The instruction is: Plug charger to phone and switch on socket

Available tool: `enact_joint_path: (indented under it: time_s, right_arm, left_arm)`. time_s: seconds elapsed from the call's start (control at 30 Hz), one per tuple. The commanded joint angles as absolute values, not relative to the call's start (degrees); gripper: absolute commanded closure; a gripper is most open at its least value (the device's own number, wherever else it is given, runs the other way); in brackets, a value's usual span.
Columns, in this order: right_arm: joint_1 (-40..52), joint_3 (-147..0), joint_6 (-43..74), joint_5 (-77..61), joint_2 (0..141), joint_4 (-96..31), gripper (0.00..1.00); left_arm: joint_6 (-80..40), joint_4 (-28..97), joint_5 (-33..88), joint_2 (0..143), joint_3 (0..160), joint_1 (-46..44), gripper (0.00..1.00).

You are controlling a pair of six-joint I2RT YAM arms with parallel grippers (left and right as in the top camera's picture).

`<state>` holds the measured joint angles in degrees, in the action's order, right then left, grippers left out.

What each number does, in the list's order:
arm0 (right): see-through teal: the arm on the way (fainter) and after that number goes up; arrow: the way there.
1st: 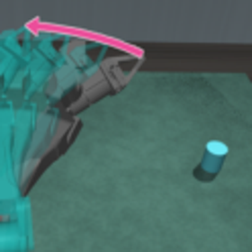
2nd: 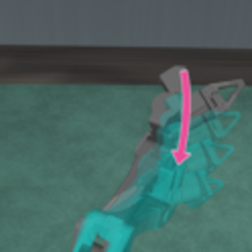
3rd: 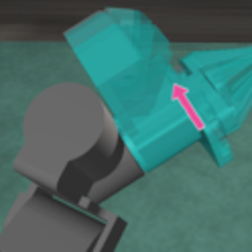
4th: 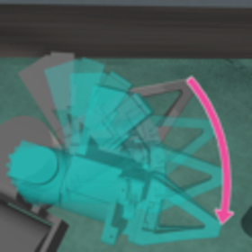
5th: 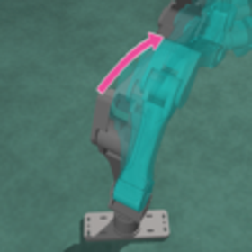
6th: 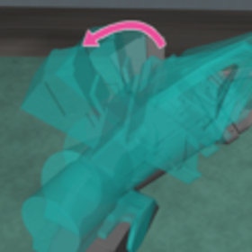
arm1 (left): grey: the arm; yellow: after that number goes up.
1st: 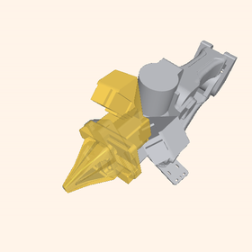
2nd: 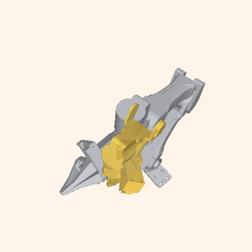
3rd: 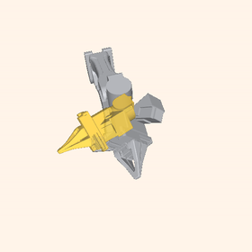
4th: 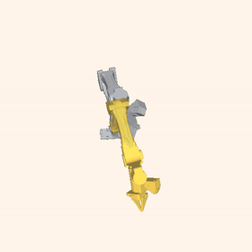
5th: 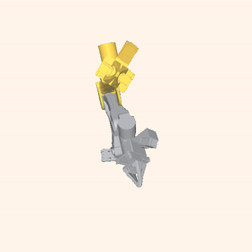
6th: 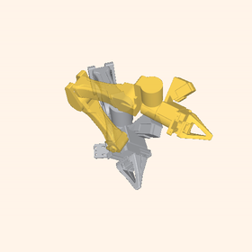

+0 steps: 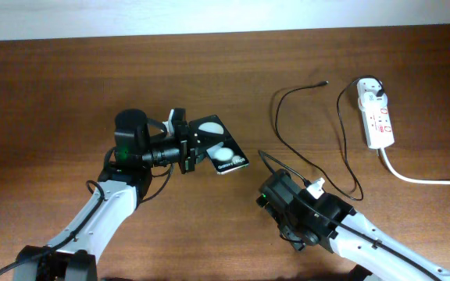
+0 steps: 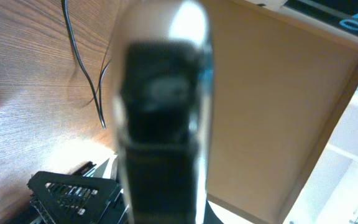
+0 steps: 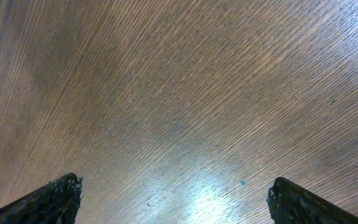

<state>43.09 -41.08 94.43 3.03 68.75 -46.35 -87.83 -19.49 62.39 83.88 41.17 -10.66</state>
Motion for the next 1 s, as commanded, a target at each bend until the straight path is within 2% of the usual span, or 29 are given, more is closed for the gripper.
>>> enact_joint_path:
  time_s: [0.0,0.17,0.27,0.43,0.57,0.97]
  right_arm:
    - [43.44,-41.19,94.3,3.9,68.75,-46.5,0.01]
    - [43.44,-41.19,94.28,3.9,68.75,-46.52,0.01]
    - [43.44,-41.19,94.28,3.9,68.75,-46.5,0.01]
    - [43.44,-41.19,94.28,3.9,68.75,-46.5,0.01]
    - [43.44,-41.19,94.3,3.9,68.75,-46.5,0.01]
    - [43.44,-41.19,94.28,3.92,68.75,-46.52,0.01]
  left_arm:
    - [-89.12,-20.14,62.11,83.57,44.23,-10.83,1.0]
    - [-88.05,-20.12,62.17,83.57,46.09,-10.83,1.0]
    - [-81.6,-17.58,65.6,83.57,46.09,-10.83,1.0]
    - [-64.73,-0.21,68.03,83.57,46.09,-10.87,1.0]
    - [-58.15,8.95,67.57,83.57,46.06,-10.87,1.0]
    - [-58.24,6.09,61.91,83.57,46.09,-10.87,1.0]
